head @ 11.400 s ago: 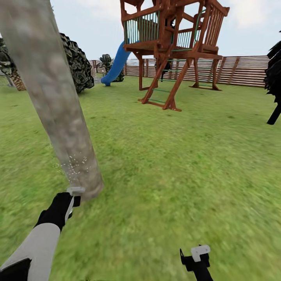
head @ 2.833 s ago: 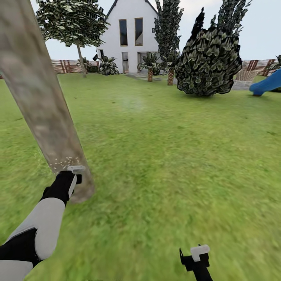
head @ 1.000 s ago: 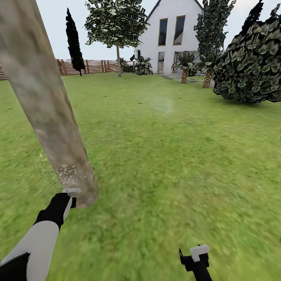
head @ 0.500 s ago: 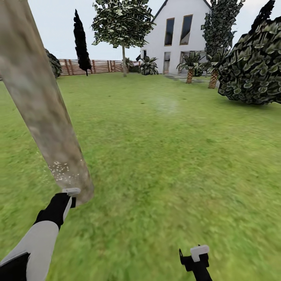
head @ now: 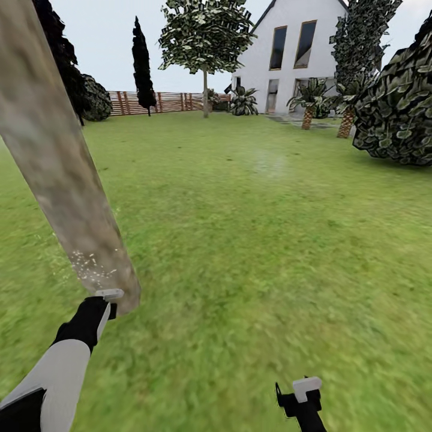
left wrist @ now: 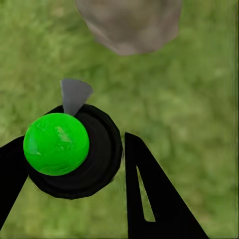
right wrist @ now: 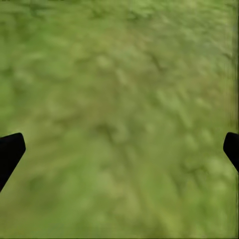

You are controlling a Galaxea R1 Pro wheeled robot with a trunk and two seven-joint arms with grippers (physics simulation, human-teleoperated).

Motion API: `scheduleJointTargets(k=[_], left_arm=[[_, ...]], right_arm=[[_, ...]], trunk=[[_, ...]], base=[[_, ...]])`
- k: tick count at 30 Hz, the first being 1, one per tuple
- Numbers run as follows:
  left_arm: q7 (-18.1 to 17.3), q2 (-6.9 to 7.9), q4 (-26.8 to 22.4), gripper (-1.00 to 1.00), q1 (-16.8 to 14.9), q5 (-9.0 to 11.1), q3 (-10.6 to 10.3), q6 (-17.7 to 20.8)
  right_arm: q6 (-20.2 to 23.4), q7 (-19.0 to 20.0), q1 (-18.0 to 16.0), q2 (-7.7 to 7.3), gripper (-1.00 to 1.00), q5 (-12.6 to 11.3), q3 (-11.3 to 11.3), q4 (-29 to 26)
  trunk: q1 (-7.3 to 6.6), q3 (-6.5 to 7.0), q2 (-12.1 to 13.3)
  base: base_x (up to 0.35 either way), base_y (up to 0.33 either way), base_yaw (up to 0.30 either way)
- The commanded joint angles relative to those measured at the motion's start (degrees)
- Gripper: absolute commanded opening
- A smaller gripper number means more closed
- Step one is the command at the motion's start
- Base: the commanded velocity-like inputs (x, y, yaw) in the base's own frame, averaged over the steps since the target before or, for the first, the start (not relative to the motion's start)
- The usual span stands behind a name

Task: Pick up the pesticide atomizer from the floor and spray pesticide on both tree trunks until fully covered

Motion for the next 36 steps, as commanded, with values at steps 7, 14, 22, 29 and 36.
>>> scheduleJointTargets(k=[7, 14, 22, 29, 36], left_arm=[[0.2, -0.03, -0.1, -1.0, 0.0, 0.0, 0.2, 0.2], [0.2, -0.08, -0.1, -1.0, 0.0, 0.2, 0.2, 0.2], [0.2, -0.24, -0.1, -1.0, 0.0, 0.2, 0.2, 0.1], [0.2, -0.58, -0.1, -1.0, 0.0, 0.2, 0.2, 0.1], [0.2, -0.73, -0.1, -1.0, 0.0, 0.2, 0.2, 0.0]], right_arm=[[0.1, -0.6, 0.0, 0.0, 1.0, 0.3, 0.4, 0.0], [0.1, -0.6, 0.0, 0.08, 1.0, 0.3, 0.4, 0.0], [0.1, -0.6, 0.0, 0.09, 1.0, 0.3, 0.4, 0.0], [0.1, -0.6, 0.0, 0.1, 1.0, 0.3, 0.4, 0.0], [0.1, -0.6, 0.0, 0.1, 1.0, 0.3, 0.4, 0.0]], trunk=[[0.01, -0.05, 0.0], [0.01, -0.05, 0.0], [0.01, -0.05, 0.0], [0.01, -0.05, 0.0], [0.01, -0.05, 0.0]], base=[[0.173, -0.253, 0.007], [0.235, -0.201, 0.234], [0.24, -0.197, 0.277], [0.193, -0.219, 0.239], [0.022, -0.269, 0.012]])
